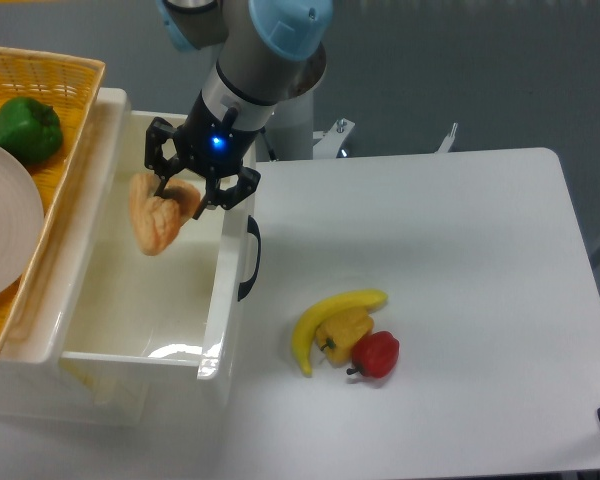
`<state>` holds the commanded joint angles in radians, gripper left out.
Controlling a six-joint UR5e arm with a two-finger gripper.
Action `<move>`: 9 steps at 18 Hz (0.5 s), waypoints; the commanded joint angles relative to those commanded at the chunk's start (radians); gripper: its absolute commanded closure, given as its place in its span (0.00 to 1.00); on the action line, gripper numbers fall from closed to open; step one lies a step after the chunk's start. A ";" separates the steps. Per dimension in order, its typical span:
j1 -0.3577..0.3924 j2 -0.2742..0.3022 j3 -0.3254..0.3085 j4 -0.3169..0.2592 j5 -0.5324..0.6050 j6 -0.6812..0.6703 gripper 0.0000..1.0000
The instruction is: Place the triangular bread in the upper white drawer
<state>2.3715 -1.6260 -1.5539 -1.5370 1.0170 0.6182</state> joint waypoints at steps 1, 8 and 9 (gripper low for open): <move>0.000 0.000 0.002 0.005 0.000 0.002 0.28; 0.002 0.005 0.005 0.012 0.000 0.000 0.28; 0.005 0.005 0.006 0.014 0.000 0.000 0.28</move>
<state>2.3761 -1.6214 -1.5478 -1.5233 1.0170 0.6182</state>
